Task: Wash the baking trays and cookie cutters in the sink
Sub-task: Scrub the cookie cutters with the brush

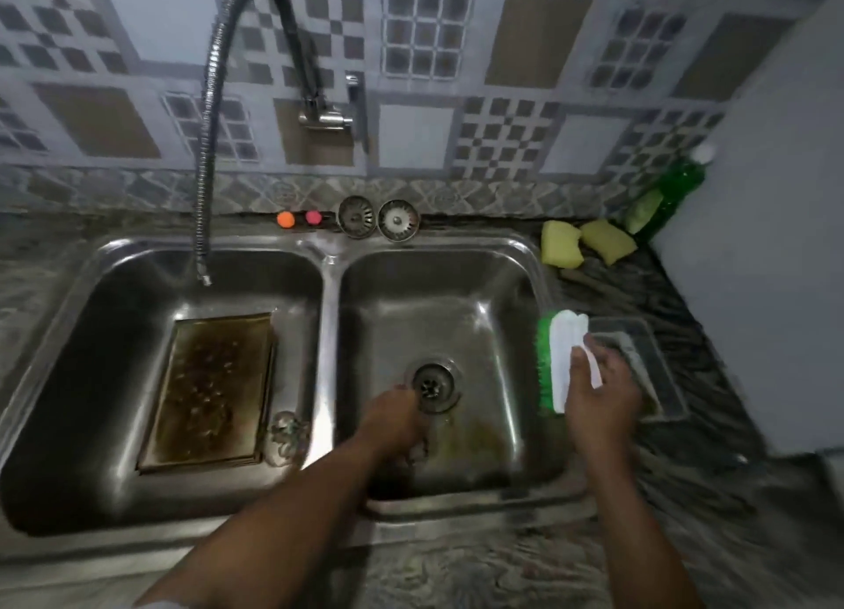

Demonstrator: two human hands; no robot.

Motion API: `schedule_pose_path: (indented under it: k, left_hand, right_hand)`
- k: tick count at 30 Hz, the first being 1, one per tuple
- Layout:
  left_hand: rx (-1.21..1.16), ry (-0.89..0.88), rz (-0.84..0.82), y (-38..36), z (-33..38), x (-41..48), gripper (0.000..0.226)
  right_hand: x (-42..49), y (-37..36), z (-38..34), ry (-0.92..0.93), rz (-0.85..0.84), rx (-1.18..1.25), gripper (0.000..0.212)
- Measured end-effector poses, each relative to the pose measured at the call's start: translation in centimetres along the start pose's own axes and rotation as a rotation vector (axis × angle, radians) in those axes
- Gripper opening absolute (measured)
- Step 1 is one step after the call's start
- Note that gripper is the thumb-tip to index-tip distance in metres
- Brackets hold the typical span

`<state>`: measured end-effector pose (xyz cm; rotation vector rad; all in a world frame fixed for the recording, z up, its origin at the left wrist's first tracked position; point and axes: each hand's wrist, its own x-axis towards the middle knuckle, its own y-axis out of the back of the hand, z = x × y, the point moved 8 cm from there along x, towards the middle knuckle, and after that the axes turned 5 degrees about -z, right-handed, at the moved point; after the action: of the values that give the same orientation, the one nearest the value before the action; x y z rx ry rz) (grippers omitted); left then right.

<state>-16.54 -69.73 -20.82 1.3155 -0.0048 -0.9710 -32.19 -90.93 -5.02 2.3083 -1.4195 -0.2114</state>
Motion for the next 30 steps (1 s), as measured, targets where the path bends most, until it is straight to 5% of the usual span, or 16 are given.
schedule_pose_path:
  k: [4,9,18,23,26,30]
  left_hand:
    - [0.076,0.074,-0.115,-4.3,0.8,2.0,0.041]
    - [0.105,0.142,-0.175,-8.0,2.2,4.1,0.043]
    - [-0.071,0.175,-0.114,-7.9,3.9,5.1,0.028]
    - [-0.492,0.202,0.059,-6.4,4.7,4.9,0.036]
    - [-1.015,0.215,0.115,-5.7,5.8,4.6,0.039]
    - [-1.471,0.118,0.123,-2.9,8.4,3.4,0.041]
  right_hand:
    - [3.9,5.1,1.9,0.019,0.045,-0.034,0.027]
    - [7.9,7.8,6.0,-0.013,-0.145,-0.18,0.031]
    - [10.7,6.6,11.0,-0.037,-0.322,-0.331,0.031]
    - [11.2,8.0,10.5,-0.065,-0.248,-0.242,0.029]
    - [11.7,8.8,8.0,-0.021,-0.153,-0.125,0.024]
    - [11.1,4.8,4.0,0.12,-0.294,-0.11,0.016]
